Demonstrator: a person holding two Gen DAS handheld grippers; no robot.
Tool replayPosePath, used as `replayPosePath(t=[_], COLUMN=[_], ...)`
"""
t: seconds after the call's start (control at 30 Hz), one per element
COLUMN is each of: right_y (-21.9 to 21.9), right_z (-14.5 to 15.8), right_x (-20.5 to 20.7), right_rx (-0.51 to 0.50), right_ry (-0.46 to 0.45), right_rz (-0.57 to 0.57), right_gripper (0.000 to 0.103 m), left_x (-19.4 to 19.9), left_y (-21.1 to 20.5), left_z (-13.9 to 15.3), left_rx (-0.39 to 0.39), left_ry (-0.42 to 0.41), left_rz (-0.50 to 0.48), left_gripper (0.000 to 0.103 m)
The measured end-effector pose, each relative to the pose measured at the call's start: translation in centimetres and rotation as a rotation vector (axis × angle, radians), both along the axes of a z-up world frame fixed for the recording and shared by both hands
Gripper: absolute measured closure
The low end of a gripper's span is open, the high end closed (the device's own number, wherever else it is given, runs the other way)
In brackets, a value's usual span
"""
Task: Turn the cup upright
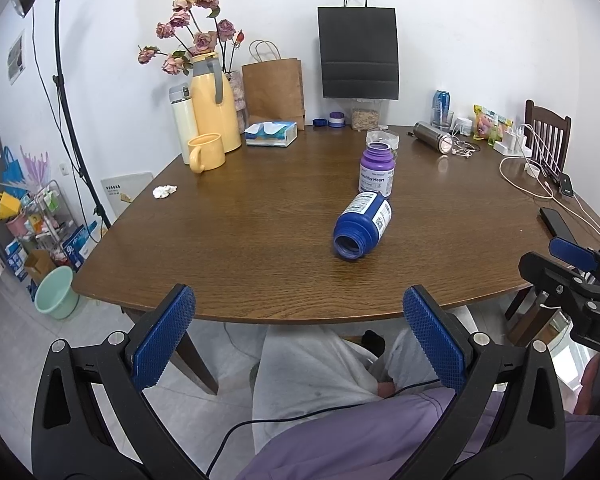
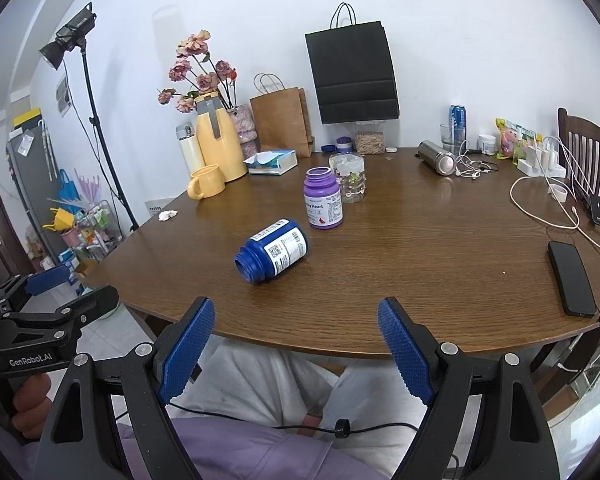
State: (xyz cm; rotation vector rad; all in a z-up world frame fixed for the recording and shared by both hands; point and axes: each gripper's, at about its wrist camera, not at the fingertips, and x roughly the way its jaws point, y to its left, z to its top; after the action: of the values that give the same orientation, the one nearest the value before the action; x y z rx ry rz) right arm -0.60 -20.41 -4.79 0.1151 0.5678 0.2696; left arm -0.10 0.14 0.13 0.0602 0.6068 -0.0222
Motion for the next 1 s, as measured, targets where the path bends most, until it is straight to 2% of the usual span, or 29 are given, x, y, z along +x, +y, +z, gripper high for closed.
replayPosePath(t=[0.17, 1.0], right_y=[-0.1, -0.5], right_z=[-0.2, -0.3], right_x=[-0.2, 0.0], right_rx=[0.000, 0.007], right_ry=[0.002, 0.004], right_rz=[-0.004, -0.008], right_gripper=[0.015, 0.015], left_x=[-0.5, -0.2], left_y=[0.2, 0.4], left_z=[-0.8, -1.2], left_rx=[0.002, 0.003], left_ry=[0.006, 0.015], left_rz=[-0.002, -0.001], left_gripper=[0.000, 0.000])
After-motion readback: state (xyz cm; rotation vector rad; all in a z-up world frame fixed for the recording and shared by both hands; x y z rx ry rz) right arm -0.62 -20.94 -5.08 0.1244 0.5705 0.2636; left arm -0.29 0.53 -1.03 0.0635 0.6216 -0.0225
